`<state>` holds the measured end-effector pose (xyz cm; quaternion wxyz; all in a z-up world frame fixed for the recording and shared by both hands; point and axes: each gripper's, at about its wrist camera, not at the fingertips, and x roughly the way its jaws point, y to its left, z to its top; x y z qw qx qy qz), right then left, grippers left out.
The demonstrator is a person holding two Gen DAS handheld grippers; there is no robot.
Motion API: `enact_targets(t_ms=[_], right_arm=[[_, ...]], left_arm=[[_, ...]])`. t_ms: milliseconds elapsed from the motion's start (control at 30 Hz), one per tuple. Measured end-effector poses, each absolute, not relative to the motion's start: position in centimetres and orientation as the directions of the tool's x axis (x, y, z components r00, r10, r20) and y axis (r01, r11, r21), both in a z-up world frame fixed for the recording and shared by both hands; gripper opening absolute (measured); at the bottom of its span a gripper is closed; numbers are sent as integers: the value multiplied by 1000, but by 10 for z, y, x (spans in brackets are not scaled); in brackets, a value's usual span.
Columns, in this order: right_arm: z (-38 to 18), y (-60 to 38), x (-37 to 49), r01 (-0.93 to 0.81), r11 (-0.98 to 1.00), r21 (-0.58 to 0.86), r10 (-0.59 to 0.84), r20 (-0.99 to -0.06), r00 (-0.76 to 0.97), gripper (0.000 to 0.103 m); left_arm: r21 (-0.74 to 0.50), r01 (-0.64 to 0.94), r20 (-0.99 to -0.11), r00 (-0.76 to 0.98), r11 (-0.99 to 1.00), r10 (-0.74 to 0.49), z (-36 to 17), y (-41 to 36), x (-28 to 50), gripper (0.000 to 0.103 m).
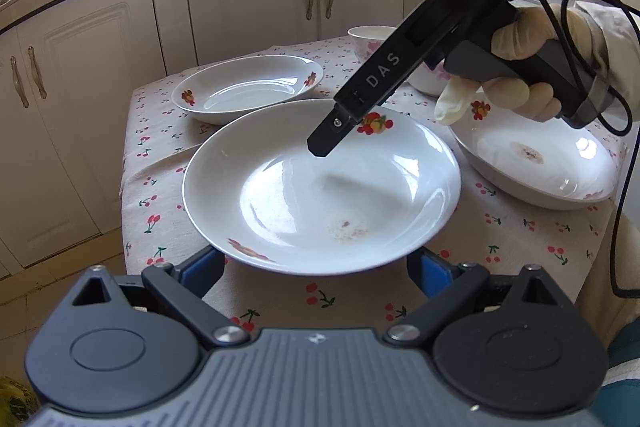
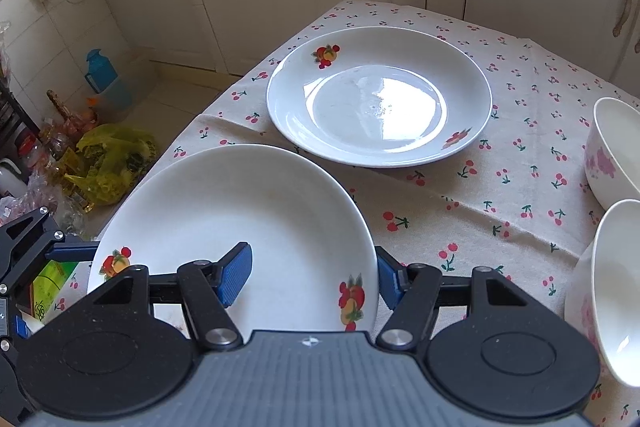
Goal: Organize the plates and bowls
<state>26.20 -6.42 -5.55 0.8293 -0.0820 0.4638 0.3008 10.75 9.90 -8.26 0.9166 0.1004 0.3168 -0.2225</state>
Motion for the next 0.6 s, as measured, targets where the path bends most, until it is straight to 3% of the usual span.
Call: enact_targets(t_ms=[367,467,600], right_arm=[[-55,-64,259,-581,806,111,403,-822,403,72],[-55,-63,257,-589,800,114,410,-821,398,80],[-42,-63,246,-602,793,89,421,-795,437,99]], left_arm=[[31,473,-626,696,880,-352,-83,95,108,97],[48,468,-620,707,882,-341,-82,95,105,97],[91,462,-594,736,882,-324,-76,96,92,99]])
